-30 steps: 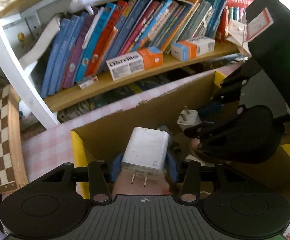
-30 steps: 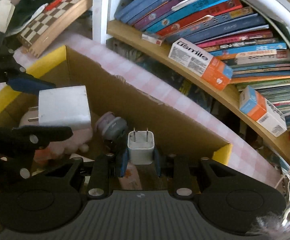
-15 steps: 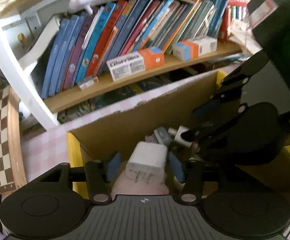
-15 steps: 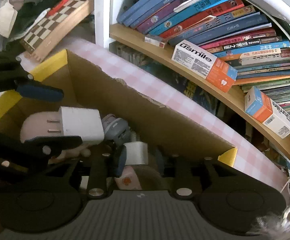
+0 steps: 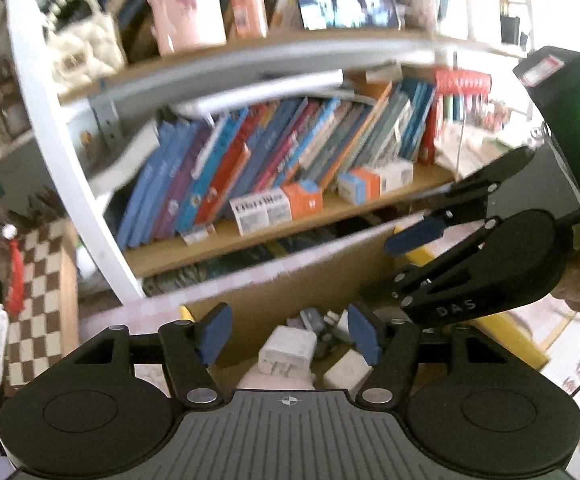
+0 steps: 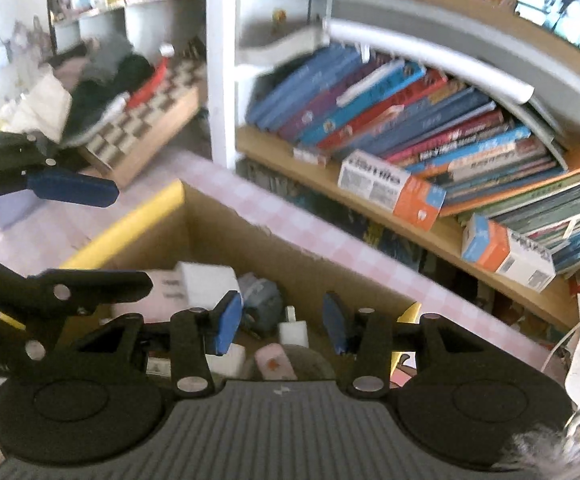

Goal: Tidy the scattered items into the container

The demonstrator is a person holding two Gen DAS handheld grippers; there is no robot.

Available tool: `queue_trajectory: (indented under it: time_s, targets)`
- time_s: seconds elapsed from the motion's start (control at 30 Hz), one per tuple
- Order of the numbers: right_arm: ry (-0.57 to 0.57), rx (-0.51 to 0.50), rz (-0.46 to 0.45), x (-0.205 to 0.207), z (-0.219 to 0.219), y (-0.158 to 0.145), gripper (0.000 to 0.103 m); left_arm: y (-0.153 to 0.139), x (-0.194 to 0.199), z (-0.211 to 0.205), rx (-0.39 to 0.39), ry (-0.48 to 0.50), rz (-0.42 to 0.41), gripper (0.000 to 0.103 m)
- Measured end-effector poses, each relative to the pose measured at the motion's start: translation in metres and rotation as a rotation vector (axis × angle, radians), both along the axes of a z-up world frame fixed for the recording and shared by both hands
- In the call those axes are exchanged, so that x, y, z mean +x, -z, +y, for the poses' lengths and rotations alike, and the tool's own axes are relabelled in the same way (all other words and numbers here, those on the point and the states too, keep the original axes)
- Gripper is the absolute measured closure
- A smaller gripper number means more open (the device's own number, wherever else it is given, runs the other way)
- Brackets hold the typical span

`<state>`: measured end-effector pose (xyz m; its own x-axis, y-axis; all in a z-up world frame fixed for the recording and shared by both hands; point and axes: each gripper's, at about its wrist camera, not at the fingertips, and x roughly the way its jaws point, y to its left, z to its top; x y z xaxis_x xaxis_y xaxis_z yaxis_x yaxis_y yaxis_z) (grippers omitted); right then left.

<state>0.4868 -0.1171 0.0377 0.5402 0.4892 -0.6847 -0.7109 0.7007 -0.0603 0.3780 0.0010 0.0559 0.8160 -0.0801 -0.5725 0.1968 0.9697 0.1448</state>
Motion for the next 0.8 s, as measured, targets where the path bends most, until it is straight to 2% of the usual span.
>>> queue_trajectory:
  time_s: [0.27,0.33,0.57,0.7,0.8]
  targets:
    - [-0.002,0.071,-0.094,-0.051,-0.019,-0.037,0.056,-0.035,-0.051,0.005,-0.047,-0.040,-0.132,0.029]
    - [-0.003,0.088,-0.117,-0.064,-0.023,-0.046,0.050,-0.038,-0.065,0.005,-0.046,-0.041,-0.150,0.028]
    - [0.048,0.119,-0.174,-0.110,-0.038,-0.066,0.037,-0.042,-0.106,0.016,-0.081,-0.065,-0.188,0.021]
    - [0.101,0.130,-0.194,-0.137,-0.046,-0.067,0.027,-0.039,-0.131,0.024,-0.098,-0.102,-0.199,0.017]
    - [0.155,0.143,-0.187,-0.155,-0.049,-0.062,0.021,-0.034,-0.150,0.027,-0.082,-0.114,-0.203,0.012]
